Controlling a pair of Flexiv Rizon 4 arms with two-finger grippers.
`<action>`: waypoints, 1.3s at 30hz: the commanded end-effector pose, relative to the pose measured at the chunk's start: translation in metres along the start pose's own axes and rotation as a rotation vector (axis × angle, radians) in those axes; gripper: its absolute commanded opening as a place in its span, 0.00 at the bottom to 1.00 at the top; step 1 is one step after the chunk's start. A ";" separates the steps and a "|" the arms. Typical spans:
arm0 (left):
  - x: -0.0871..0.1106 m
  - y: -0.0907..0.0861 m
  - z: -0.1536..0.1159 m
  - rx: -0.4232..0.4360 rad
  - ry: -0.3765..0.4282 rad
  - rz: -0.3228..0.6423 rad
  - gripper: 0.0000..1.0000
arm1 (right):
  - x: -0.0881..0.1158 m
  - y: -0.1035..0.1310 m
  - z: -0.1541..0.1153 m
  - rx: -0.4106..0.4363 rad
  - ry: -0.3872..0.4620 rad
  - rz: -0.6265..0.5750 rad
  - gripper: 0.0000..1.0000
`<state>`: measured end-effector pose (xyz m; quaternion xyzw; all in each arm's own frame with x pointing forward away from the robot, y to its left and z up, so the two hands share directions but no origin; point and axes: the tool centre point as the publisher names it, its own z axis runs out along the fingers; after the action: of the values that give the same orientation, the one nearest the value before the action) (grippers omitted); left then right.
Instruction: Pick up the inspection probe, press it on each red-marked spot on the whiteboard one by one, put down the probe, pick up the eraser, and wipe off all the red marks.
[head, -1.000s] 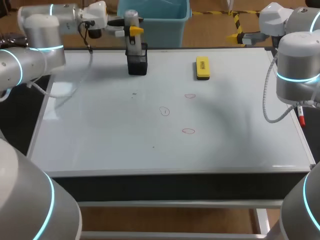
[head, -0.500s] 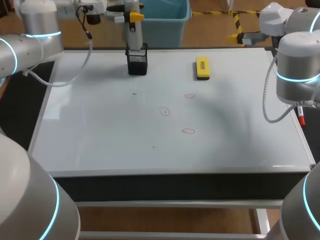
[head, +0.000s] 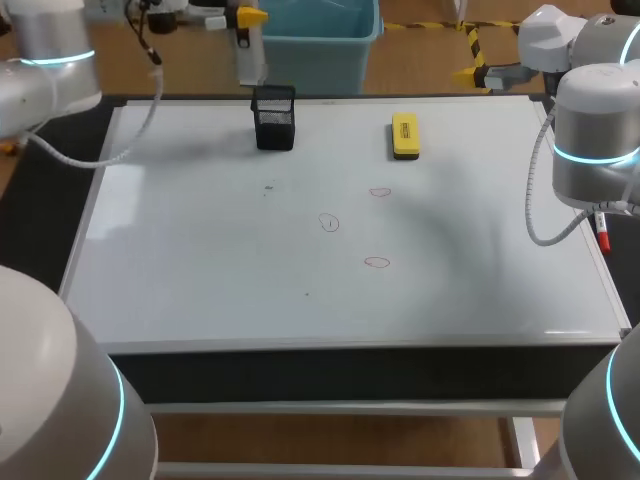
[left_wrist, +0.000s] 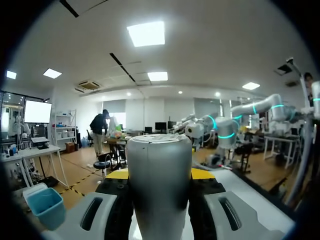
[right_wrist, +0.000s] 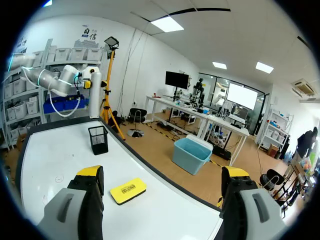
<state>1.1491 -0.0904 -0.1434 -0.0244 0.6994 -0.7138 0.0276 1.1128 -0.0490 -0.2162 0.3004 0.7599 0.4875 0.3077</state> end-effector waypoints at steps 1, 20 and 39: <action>0.021 0.005 -0.024 -0.007 -0.118 0.002 0.00 | -0.001 0.000 0.000 0.001 0.001 0.000 1.00; 0.057 0.038 -0.091 -0.017 -0.255 0.036 0.00 | -0.001 0.000 0.000 0.001 0.001 0.000 1.00; 0.062 0.079 -0.113 -0.021 -0.289 0.025 0.00 | -0.001 0.000 0.000 0.001 0.001 0.000 1.00</action>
<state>1.0804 0.0180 -0.2215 -0.1153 0.6998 -0.6929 0.1297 1.1128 -0.0490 -0.2162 0.3004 0.7599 0.4875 0.3077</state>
